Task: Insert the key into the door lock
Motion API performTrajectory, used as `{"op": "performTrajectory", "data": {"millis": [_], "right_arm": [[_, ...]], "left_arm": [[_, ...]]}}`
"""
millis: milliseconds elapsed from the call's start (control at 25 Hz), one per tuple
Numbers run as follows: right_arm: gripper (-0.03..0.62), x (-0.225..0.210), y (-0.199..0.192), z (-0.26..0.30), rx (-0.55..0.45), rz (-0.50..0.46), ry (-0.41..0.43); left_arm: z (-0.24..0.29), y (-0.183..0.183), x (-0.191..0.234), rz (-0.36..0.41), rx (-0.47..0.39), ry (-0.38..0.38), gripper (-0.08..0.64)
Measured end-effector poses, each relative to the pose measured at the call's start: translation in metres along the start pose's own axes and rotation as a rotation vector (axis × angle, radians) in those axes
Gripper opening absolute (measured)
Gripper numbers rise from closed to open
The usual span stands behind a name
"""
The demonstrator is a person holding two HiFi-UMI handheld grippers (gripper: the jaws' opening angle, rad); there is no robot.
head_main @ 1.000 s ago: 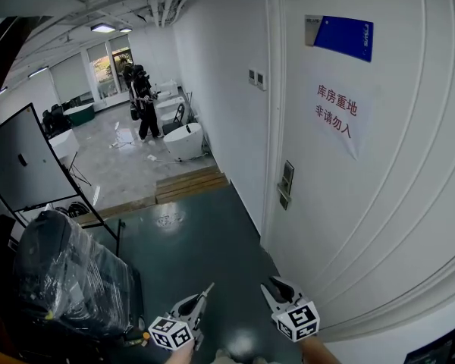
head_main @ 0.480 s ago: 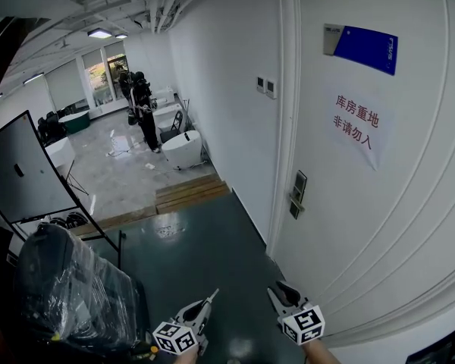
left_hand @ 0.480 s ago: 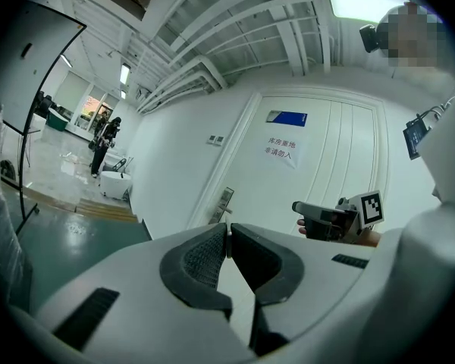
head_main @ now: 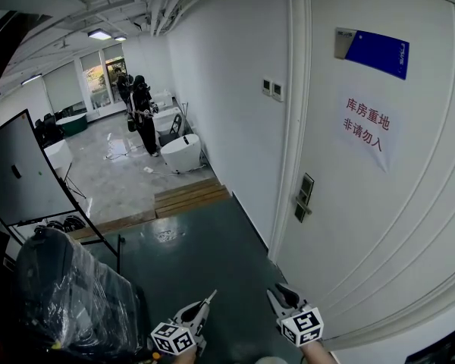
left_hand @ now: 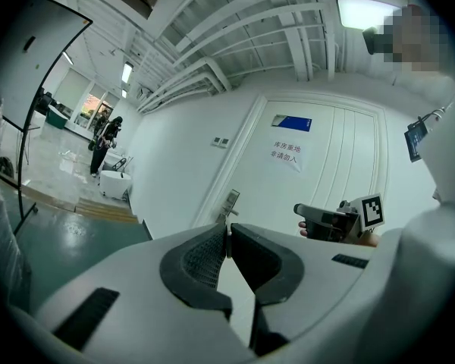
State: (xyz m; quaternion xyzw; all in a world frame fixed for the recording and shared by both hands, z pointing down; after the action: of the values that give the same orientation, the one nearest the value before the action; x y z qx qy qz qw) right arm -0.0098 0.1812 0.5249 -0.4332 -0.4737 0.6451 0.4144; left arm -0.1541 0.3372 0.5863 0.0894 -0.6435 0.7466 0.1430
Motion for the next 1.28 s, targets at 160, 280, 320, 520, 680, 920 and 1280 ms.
{"op": "performTrajectory", "data": {"millis": [160, 280, 320, 520, 680, 920, 1280], "right_arm": [[0.092, -0.002, 0.001, 0.002, -0.001, 0.002, -0.008], [0.092, -0.007, 0.0, 0.004, 0.004, 0.005, -0.014], [0.092, -0.009, 0.0, 0.005, 0.006, 0.005, -0.014], [0.092, -0.028, 0.005, 0.011, 0.01, 0.004, -0.004], [0.092, -0.05, 0.017, 0.017, 0.011, 0.013, 0.003], [0.092, -0.085, 0.04, 0.02, -0.003, 0.002, 0.0], [0.092, -0.125, 0.042, 0.02, 0.012, 0.012, 0.004]], "left_arm": [[0.004, 0.0, 0.002, -0.005, 0.001, -0.01, 0.032], [0.008, 0.0, 0.003, -0.009, 0.002, -0.011, 0.032], [0.01, 0.0, 0.003, -0.011, 0.001, -0.009, 0.032], [0.027, 0.003, 0.003, -0.027, -0.001, 0.005, 0.032], [0.044, 0.008, -0.001, -0.044, 0.001, 0.014, 0.032], [0.078, 0.025, -0.004, -0.045, -0.008, 0.014, 0.032], [0.116, 0.028, -0.014, -0.113, -0.017, 0.0, 0.032]]}}
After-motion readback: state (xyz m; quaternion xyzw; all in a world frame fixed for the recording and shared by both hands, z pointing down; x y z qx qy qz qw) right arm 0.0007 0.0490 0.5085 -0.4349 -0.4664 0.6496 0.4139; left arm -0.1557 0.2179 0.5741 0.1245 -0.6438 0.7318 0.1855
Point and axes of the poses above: the fingertips, and each gripper's own axes: z forward along the fingers, x to its left, y out of its top, the point moved 1 cm from there along -z, backward along the fingers, and after that the axes turned 8 degrees about z, right-handed, at the moved point
